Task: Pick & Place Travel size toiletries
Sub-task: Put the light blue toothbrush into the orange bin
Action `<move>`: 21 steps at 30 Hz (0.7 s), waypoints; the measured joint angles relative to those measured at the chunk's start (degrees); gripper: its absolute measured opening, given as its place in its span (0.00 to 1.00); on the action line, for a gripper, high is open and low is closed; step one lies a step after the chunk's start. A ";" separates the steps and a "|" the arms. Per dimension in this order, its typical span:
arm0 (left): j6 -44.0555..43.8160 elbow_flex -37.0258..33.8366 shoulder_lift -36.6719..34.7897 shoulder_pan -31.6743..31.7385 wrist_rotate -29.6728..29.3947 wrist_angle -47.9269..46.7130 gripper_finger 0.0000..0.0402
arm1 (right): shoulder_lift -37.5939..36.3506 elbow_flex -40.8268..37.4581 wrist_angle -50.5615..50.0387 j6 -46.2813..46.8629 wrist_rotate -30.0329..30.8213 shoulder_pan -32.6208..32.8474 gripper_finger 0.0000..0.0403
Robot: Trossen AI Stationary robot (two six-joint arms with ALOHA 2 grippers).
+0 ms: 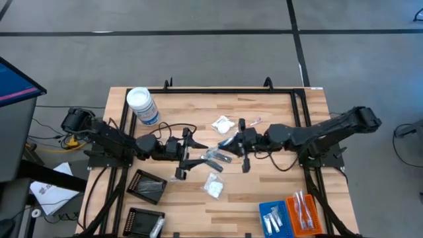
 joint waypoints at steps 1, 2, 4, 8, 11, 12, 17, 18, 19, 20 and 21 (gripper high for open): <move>0.28 -0.04 -0.60 -0.39 -0.02 0.06 0.56 | -1.33 0.00 -1.96 1.12 1.11 0.86 0.04; 0.34 -0.23 -1.25 -0.69 0.03 0.04 0.58 | -2.74 0.00 -4.19 2.07 2.47 1.91 0.04; 0.36 -0.93 -2.63 -1.21 0.07 -0.35 0.60 | -5.95 0.00 -9.70 3.58 6.59 4.55 0.04; 0.51 -3.23 -5.97 -1.56 -0.16 -0.39 0.60 | -13.75 0.00 -24.74 14.25 14.05 8.60 0.04; 1.40 -4.61 -7.87 -1.26 -1.66 -0.46 0.58 | -19.61 0.11 -38.08 27.96 14.91 10.46 0.04; 1.48 -4.78 -8.30 -1.24 -2.22 -0.44 0.57 | -21.00 0.11 -43.26 32.88 14.97 11.39 0.04; 1.40 -5.16 -9.10 -1.43 -2.66 -0.53 0.54 | -21.97 0.07 -63.88 58.09 17.39 19.14 0.04; 1.39 -5.16 -9.11 -1.48 -2.64 -0.48 0.54 | -21.28 0.04 -66.63 63.09 17.54 21.16 0.04; 1.38 -5.16 -9.13 -1.48 -2.64 -0.43 0.53 | -20.21 0.04 -68.81 67.87 17.54 23.32 0.04; 1.36 -5.16 -9.13 -1.48 -2.64 -0.45 0.53 | -18.92 0.05 -70.66 72.37 17.62 25.47 0.04; 1.36 -5.16 -9.13 -1.48 -2.64 -0.49 0.53 | -17.60 0.04 -72.12 76.38 17.52 27.57 0.04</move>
